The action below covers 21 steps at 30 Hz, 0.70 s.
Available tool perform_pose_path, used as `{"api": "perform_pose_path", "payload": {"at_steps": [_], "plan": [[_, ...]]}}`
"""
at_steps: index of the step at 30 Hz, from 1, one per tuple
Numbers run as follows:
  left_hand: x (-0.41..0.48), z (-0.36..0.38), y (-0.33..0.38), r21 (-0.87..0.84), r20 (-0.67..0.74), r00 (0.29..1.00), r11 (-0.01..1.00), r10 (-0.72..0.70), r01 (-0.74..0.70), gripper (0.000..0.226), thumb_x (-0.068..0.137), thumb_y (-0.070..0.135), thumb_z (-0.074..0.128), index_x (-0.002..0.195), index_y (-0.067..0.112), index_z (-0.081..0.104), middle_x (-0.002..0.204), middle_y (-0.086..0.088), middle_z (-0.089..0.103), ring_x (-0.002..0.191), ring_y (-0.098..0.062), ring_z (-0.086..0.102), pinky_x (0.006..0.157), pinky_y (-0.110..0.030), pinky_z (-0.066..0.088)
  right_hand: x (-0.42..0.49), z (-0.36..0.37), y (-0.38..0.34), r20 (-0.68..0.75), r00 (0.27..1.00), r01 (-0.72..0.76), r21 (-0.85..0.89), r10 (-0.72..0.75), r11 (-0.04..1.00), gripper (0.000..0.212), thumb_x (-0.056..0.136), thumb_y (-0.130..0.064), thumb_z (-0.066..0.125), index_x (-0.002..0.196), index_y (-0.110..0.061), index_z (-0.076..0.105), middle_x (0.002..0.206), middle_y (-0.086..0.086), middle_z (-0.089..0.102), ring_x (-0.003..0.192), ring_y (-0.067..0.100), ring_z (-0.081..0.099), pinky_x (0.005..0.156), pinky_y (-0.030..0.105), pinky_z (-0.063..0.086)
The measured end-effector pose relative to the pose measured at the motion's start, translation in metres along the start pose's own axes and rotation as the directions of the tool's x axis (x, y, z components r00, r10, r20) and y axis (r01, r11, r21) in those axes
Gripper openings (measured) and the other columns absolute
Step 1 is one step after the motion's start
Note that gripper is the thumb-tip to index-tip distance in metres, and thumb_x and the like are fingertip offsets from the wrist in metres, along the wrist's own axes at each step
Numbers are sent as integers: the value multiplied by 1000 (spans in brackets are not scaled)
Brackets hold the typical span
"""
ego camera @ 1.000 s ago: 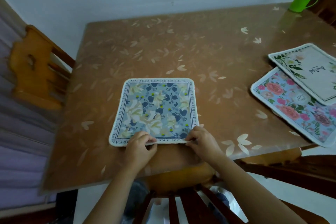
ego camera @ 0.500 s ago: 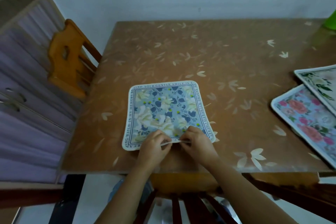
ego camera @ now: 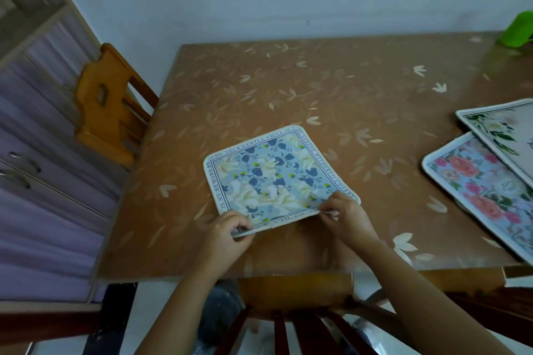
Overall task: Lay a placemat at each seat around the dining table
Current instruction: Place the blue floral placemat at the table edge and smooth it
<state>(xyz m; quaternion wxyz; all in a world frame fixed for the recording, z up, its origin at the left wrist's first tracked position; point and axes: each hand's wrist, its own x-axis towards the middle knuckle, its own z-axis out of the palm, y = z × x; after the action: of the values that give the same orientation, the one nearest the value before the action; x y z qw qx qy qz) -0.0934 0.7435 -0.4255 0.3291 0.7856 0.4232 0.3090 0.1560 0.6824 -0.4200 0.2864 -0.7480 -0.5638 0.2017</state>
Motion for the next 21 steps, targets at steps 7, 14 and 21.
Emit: {"api": "perform_pose_path", "payload": {"at_steps": [7,14,21], "plan": [[3,17,11,-107,-24,1000,994,-6,4,15,64,-8,76,65,4,67,70,-6,62,67,-9,58,60,-18,47,-16,11,-22,38,983,183,-30,-182,983,2,76,-4,68,77,-5,68,84,14,62,83,30,59,69,38,50],[1,39,19,-170,12,999,985,-38,40,26,66,5,78,69,26,65,71,7,61,67,-4,58,61,-13,44,-25,28,-40,76,972,215,105,-224,971,5,75,-1,65,77,-5,65,80,10,59,78,21,55,68,28,43],[-1,38,10,-168,45,998,985,-38,45,26,64,-2,78,74,19,66,79,9,63,73,-3,62,68,-17,51,-30,8,-17,70,991,110,98,-117,989,4,76,-3,67,78,-7,66,84,2,59,78,17,60,71,28,50]]}}
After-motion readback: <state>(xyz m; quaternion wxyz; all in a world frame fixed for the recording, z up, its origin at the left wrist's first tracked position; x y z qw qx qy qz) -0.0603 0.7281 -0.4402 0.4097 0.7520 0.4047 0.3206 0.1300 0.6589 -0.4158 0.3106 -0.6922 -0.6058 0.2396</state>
